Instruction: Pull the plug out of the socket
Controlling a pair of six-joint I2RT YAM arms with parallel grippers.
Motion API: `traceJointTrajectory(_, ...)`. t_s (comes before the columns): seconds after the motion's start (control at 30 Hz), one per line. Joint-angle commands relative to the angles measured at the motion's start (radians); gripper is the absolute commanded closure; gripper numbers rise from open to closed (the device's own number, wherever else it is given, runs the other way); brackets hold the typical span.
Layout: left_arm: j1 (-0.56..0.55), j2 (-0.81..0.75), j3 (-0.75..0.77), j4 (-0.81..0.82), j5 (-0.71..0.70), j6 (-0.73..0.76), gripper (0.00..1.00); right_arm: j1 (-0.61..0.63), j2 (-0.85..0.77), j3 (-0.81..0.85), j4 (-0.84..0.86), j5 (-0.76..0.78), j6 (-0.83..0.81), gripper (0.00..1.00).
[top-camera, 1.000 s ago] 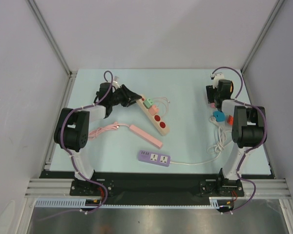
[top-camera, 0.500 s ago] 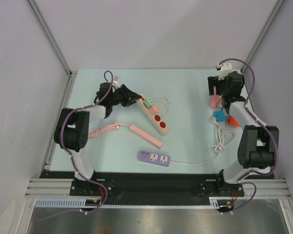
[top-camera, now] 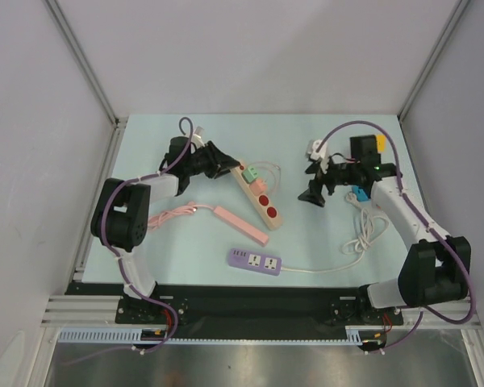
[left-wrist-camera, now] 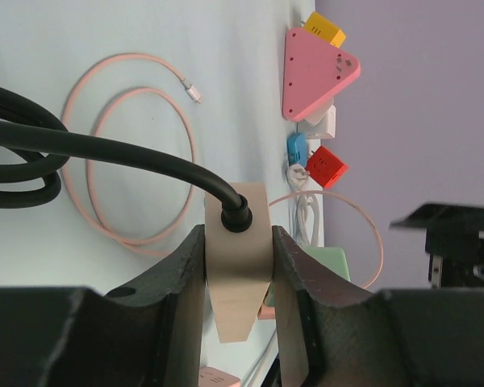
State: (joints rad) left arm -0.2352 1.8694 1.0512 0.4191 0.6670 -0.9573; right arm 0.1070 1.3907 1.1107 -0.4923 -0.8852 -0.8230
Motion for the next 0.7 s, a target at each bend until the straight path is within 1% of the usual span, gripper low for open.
traceJointTrajectory(0.0, -0.018, -0.081, 0.059, 0.063, 0.063, 0.000, 1.00, 0.124, 0.010, 0.037, -0.122, -0.140, -0.047, 0.01)
traceJointTrajectory(0.03, -0.019, -0.081, 0.058, 0.066, 0.062, -0.003, 1.00, 0.152, 0.020, 0.037, -0.100, -0.103, -0.004, 0.03)
traceJointTrajectory(0.07, -0.021, -0.084, 0.056, 0.069, 0.062, -0.006, 1.00, 0.216, 0.043, 0.028, -0.056, -0.065, 0.148, 0.04)
traceJointTrajectory(0.1, -0.023, -0.084, 0.053, 0.075, 0.060, -0.014, 1.00, 0.242, 0.056, 0.025, 0.040, -0.017, 0.221, 0.06)
traceJointTrajectory(0.13, -0.024, -0.084, 0.050, 0.086, 0.060, -0.020, 1.00, 0.290, 0.082, 0.021, 0.082, 0.076, 0.284, 0.07)
traceJointTrajectory(0.17, -0.024, -0.084, 0.043, 0.093, 0.060, -0.035, 1.00, 0.305, 0.094, 0.021, 0.122, 0.118, 0.415, 0.08)
traceJointTrajectory(0.2, -0.024, -0.084, 0.038, 0.102, 0.062, -0.041, 1.00, 0.319, 0.106, 0.024, 0.194, 0.214, 0.473, 0.09)
traceJointTrajectory(0.27, -0.024, -0.087, 0.027, 0.124, 0.062, -0.060, 1.00, 0.339, 0.142, 0.043, 0.269, 0.293, 0.624, 0.09)
traceJointTrajectory(0.3, -0.024, -0.088, 0.021, 0.130, 0.062, -0.064, 1.00, 0.344, 0.151, 0.047, 0.285, 0.363, 0.665, 0.10)
traceJointTrajectory(0.33, -0.026, -0.090, 0.020, 0.141, 0.062, -0.070, 1.00, 0.349, 0.160, 0.055, 0.296, 0.374, 0.685, 0.10)
traceJointTrajectory(0.5, -0.026, -0.099, 0.009, 0.145, 0.054, -0.086, 1.00, 0.375, 0.183, 0.052, 0.363, 0.394, 0.754, 0.11)
traceJointTrajectory(0.67, -0.030, -0.111, -0.010, 0.176, 0.048, -0.116, 1.00, 0.411, 0.221, 0.080, 0.397, 0.400, 0.782, 0.13)
